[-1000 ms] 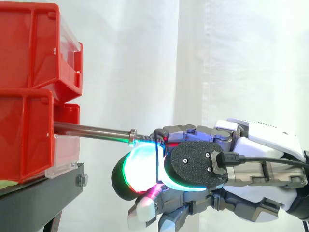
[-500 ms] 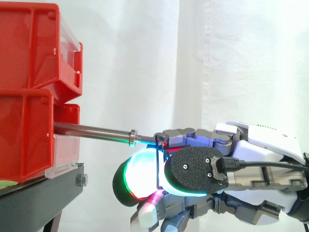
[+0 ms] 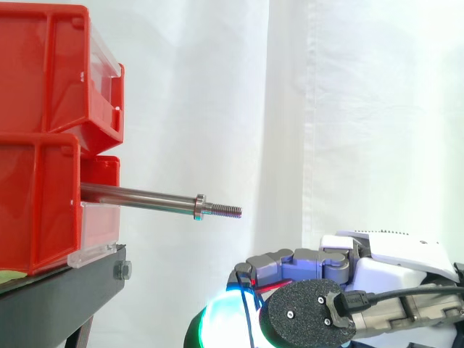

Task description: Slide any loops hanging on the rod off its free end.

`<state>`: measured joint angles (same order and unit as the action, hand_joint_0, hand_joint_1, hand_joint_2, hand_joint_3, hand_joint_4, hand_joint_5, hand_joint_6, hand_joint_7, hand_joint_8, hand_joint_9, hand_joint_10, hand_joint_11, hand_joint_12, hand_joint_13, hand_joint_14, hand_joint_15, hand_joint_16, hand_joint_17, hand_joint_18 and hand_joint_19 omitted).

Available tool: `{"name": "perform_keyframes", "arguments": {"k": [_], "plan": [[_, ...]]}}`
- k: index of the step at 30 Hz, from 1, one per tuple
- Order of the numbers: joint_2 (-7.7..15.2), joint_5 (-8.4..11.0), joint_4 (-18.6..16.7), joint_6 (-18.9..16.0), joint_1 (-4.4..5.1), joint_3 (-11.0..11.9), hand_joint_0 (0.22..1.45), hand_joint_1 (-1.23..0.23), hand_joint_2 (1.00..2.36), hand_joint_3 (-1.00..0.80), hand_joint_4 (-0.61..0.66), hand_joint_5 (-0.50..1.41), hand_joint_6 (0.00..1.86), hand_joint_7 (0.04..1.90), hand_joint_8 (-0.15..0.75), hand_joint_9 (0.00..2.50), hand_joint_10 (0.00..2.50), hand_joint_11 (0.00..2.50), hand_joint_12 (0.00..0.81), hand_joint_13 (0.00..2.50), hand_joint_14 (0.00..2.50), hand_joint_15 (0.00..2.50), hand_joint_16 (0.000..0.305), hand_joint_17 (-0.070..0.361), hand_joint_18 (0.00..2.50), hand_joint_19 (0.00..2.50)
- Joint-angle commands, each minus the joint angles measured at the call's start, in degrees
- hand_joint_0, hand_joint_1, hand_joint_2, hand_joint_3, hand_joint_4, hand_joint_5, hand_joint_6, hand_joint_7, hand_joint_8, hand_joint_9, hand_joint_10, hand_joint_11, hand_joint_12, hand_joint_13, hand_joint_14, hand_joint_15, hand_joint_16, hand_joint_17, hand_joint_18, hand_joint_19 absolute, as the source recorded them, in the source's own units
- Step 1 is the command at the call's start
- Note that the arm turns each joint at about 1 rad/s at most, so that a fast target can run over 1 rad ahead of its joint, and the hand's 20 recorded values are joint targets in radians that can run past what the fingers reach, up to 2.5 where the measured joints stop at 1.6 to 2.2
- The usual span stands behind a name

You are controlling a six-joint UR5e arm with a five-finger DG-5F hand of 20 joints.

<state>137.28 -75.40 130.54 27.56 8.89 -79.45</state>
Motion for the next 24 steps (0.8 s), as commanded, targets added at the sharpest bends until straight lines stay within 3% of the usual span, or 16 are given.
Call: {"name": "perform_keyframes", "arguments": {"k": [1,7,10,11,14,16,19,24], "plan": [[-0.08,-0.10,0.95,-1.28,-0.10,0.00,0.61,-0.78,1.02,-0.12,0.16,-0.11,0.91,1.08,0.317,0.95,0.01,0.34,0.401,0.86,0.01,0.32,0.061,0.138,0.87,0.59],[-1.22,-0.10,4.55,-2.95,-0.01,0.00,0.59,-0.70,1.02,-0.25,0.20,-0.12,0.91,1.07,0.306,0.93,0.01,0.34,0.399,0.84,0.01,0.33,0.060,0.135,0.85,0.62],[-2.72,0.07,8.68,-3.22,-0.01,0.00,0.59,-0.64,1.01,-0.32,0.20,-0.12,0.90,1.06,0.309,0.91,0.01,0.34,0.400,0.84,0.01,0.34,0.061,0.136,0.84,0.61],[-4.39,0.07,13.25,-3.22,0.08,0.00,0.59,-0.60,1.01,-0.34,0.20,-0.12,0.90,1.04,0.309,0.91,0.01,0.34,0.398,0.84,0.01,0.34,0.061,0.136,0.84,0.62],[-6.14,0.25,18.44,-3.30,0.25,0.09,0.59,-0.55,1.01,-0.37,0.20,-0.12,0.90,1.04,0.310,0.91,0.01,0.34,0.399,0.84,0.01,0.34,0.060,0.136,0.84,0.62],[-6.41,0.34,19.23,-3.39,0.34,0.00,0.60,-0.54,1.01,-0.37,0.20,-0.12,0.90,1.03,0.309,0.91,0.01,0.34,0.400,0.83,0.01,0.34,0.060,0.136,0.83,0.62],[-9.04,1.04,26.17,-6.38,0.34,0.09,0.60,-0.52,1.01,-0.36,0.20,-0.12,0.90,1.03,0.310,0.91,0.01,0.34,0.400,0.83,0.01,0.34,0.060,0.136,0.83,0.62],[-11.07,2.01,31.27,-9.19,0.60,0.53,0.60,-0.55,1.02,-0.25,0.21,-0.13,0.90,1.03,0.316,0.91,0.01,0.34,0.402,0.84,0.01,0.34,0.061,0.136,0.84,0.62]]}}
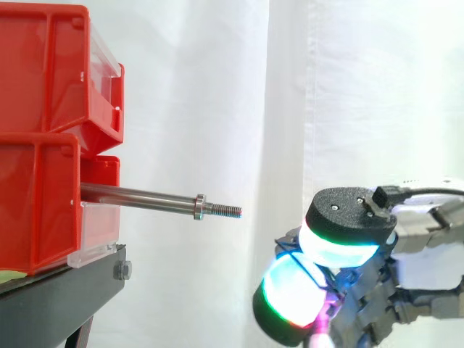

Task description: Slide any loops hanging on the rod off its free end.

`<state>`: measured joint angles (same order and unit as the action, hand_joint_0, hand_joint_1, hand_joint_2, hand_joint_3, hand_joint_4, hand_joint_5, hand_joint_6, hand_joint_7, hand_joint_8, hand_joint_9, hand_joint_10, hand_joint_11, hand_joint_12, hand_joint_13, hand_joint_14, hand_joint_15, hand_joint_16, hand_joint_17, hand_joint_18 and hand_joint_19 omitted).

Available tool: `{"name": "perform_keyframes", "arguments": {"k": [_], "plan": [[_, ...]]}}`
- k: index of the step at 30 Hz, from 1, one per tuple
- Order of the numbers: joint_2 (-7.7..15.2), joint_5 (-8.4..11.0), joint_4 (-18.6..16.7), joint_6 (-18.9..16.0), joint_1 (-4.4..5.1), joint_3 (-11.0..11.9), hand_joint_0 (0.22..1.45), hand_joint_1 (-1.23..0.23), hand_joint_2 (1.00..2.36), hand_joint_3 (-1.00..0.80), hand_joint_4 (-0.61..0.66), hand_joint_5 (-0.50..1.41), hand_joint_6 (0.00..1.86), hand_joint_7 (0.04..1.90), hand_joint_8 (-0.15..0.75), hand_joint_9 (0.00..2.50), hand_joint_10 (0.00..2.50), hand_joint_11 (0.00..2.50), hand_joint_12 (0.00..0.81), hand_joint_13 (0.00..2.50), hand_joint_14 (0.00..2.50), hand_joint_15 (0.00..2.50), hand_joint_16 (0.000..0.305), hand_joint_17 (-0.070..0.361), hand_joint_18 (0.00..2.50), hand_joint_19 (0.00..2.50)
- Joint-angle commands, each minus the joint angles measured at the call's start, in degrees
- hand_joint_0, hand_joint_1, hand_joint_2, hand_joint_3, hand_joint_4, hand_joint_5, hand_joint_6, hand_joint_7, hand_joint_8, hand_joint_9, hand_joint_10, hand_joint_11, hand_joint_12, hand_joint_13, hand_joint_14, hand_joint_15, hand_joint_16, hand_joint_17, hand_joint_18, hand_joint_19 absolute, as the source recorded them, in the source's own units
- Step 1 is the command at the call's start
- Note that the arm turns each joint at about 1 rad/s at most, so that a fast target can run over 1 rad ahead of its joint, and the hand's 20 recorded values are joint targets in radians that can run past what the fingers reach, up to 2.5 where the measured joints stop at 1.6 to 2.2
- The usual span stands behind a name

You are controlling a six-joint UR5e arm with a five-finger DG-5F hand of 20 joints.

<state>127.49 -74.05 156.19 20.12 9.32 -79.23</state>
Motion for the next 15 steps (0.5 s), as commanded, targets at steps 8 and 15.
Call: {"name": "perform_keyframes", "arguments": {"k": [8,15], "plan": [[-1.54,0.66,16.78,-4.21,0.17,5.75,0.62,-0.72,1.02,-0.25,0.22,-0.15,0.91,0.94,0.314,0.87,0.01,0.36,0.402,0.84,0.01,0.33,0.060,0.135,0.85,0.60],[-1.54,0.75,22.58,-5.88,0.35,8.13,0.64,-0.71,1.01,-0.38,0.22,-0.14,0.91,0.96,0.309,0.90,0.01,0.36,0.395,0.86,0.01,0.33,0.059,0.133,0.85,0.61]]}}
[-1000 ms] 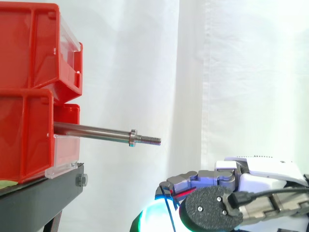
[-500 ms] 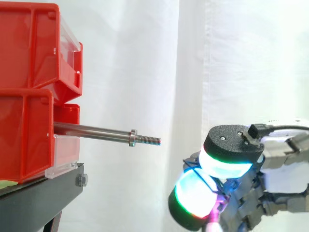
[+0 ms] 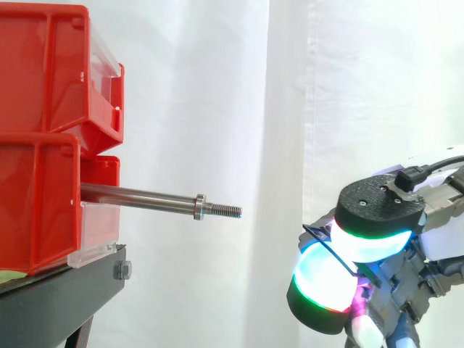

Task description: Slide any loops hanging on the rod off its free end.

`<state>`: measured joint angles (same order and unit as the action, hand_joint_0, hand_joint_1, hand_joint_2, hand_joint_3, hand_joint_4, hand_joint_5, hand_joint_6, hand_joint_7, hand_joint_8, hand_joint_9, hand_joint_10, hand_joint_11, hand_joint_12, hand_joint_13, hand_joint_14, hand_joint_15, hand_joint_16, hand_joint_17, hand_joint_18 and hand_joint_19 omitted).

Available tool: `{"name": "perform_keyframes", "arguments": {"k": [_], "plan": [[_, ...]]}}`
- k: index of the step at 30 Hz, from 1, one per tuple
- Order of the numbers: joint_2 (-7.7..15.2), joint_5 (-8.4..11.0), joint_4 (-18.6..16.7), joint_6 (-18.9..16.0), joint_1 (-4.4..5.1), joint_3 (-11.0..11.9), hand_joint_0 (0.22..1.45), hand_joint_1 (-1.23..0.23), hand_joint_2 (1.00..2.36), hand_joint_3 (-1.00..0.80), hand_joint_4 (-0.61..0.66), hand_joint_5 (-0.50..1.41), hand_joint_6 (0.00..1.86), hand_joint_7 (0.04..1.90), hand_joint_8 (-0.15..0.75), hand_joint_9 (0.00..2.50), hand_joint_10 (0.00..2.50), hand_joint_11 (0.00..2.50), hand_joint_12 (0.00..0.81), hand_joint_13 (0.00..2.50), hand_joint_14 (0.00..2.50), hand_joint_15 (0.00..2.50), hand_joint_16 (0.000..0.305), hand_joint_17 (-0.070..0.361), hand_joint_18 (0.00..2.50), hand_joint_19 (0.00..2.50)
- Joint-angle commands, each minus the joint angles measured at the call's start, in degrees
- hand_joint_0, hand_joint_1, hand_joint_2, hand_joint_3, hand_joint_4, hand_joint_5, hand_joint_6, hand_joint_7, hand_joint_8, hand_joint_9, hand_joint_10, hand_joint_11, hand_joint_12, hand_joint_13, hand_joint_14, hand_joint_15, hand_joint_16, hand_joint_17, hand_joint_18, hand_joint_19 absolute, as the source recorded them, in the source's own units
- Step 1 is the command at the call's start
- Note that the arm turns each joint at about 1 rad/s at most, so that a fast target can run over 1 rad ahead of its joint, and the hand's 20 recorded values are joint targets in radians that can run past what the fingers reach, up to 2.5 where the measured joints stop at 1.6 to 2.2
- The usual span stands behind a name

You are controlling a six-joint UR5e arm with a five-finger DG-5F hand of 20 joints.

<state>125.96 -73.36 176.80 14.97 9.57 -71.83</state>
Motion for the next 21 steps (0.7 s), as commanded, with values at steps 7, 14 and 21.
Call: {"name": "perform_keyframes", "arguments": {"k": [7,14,21], "plan": [[-0.01,-0.11,4.96,-2.49,0.19,1.25,0.58,-0.57,1.00,-0.46,0.23,-0.13,0.90,0.95,0.314,0.92,0.01,0.36,0.399,0.86,0.01,0.34,0.060,0.136,0.86,0.60],[-0.01,-0.47,7.86,-2.75,0.10,2.84,0.60,-0.49,1.01,-0.39,0.21,-0.13,0.89,0.97,0.310,0.91,0.01,0.36,0.402,0.85,0.01,0.34,0.060,0.136,0.85,0.62],[-0.01,-0.47,10.58,-2.75,0.10,4.24,0.60,-0.66,1.02,-0.17,0.23,-0.15,0.91,0.97,0.320,0.89,0.01,0.38,0.406,0.84,0.01,0.34,0.061,0.137,0.85,0.62]]}}
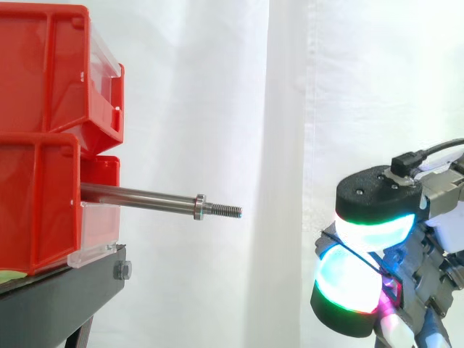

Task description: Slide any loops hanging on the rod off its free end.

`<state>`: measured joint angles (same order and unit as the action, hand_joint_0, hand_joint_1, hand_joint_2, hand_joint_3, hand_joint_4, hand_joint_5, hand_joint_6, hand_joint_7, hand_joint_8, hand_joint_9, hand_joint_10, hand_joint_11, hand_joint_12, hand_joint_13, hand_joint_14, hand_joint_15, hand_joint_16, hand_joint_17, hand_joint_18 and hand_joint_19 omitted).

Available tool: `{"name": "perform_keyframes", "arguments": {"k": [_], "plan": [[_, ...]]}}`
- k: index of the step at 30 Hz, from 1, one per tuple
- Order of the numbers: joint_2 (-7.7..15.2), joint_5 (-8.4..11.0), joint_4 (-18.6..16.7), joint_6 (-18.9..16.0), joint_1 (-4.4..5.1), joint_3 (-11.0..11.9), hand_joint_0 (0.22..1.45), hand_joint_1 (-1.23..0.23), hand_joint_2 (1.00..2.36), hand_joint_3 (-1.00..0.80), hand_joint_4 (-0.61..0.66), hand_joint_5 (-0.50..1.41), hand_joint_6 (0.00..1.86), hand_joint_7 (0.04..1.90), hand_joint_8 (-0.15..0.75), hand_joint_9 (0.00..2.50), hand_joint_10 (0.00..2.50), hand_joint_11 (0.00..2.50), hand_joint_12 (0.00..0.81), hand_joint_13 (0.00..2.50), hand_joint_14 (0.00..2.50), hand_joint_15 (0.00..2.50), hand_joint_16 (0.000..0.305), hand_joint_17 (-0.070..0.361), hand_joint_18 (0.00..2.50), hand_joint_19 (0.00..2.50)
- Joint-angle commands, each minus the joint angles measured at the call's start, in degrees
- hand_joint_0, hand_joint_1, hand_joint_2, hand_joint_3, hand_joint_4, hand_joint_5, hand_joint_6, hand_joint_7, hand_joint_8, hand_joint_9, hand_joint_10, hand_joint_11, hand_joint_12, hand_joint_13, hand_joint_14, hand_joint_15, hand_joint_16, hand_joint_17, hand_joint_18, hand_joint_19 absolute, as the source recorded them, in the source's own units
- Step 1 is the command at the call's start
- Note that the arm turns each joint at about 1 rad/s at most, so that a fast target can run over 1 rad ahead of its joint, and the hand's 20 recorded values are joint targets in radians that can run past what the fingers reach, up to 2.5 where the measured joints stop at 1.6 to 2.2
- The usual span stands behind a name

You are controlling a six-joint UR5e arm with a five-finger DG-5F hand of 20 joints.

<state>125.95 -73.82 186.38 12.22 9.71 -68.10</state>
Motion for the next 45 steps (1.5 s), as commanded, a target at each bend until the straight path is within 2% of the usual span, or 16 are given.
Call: {"name": "perform_keyframes", "arguments": {"k": [1,5,7,9,11,16,22,27,37,40,45], "plan": [[0.00,-0.01,1.27,0.00,0.05,0.51,0.61,-0.70,1.02,-0.16,0.23,-0.16,0.91,0.95,0.323,0.88,0.01,0.39,0.410,0.84,0.01,0.34,0.061,0.138,0.85,0.62],[0.00,-0.01,2.15,-0.18,-0.04,0.86,0.63,-0.73,1.02,-0.24,0.23,-0.16,0.92,0.90,0.319,0.87,0.01,0.40,0.407,0.83,0.01,0.34,0.061,0.137,0.85,0.61],[0.00,-0.10,3.99,-0.18,-0.21,1.65,0.64,-0.73,1.02,-0.30,0.23,-0.16,0.92,0.90,0.314,0.87,0.01,0.40,0.403,0.84,0.01,0.34,0.061,0.136,0.85,0.61],[0.00,-0.28,7.86,-0.18,-0.30,3.32,0.65,-0.75,1.01,-0.36,0.22,-0.16,0.92,0.90,0.311,0.87,0.01,0.40,0.400,0.84,0.01,0.33,0.060,0.136,0.85,0.61],[0.00,-0.54,10.23,-0.18,-0.30,4.11,0.64,-0.75,1.01,-0.39,0.23,-0.15,0.92,0.91,0.310,0.88,0.02,0.41,0.395,0.85,0.01,0.34,0.060,0.134,0.85,0.61],[0.00,-1.51,12.52,-0.18,-0.30,4.37,0.61,-0.67,1.01,-0.44,0.23,-0.14,0.91,0.93,0.308,0.91,0.01,0.40,0.395,0.87,0.01,0.34,0.059,0.133,0.86,0.60],[0.00,-1.86,12.43,-0.44,-0.04,4.37,0.57,-0.51,1.00,-0.47,0.22,-0.13,0.90,0.94,0.313,0.94,0.01,0.39,0.398,0.88,0.01,0.34,0.061,0.136,0.87,0.62],[0.00,-1.68,12.43,-0.62,-0.04,4.37,0.59,-0.47,1.01,-0.43,0.21,-0.13,0.89,0.96,0.311,0.96,0.01,0.39,0.396,0.88,0.01,0.34,0.060,0.135,0.87,0.63],[0.00,-1.60,12.08,-0.88,0.05,4.46,0.60,-0.66,1.02,-0.22,0.23,-0.13,0.89,1.01,0.319,0.97,0.01,0.41,0.403,0.88,0.01,0.35,0.061,0.137,0.88,0.62],[0.00,-1.51,12.08,-0.88,-0.04,5.08,0.61,-0.72,1.02,-0.21,0.23,-0.14,0.90,1.01,0.315,0.95,0.01,0.42,0.405,0.88,0.01,0.35,0.060,0.136,0.88,0.62],[0.00,-1.51,12.17,-0.71,0.05,6.84,0.61,-0.71,1.02,-0.26,0.24,-0.14,0.90,0.98,0.316,0.96,0.01,0.42,0.404,0.88,0.01,0.34,0.060,0.136,0.88,0.62]]}}
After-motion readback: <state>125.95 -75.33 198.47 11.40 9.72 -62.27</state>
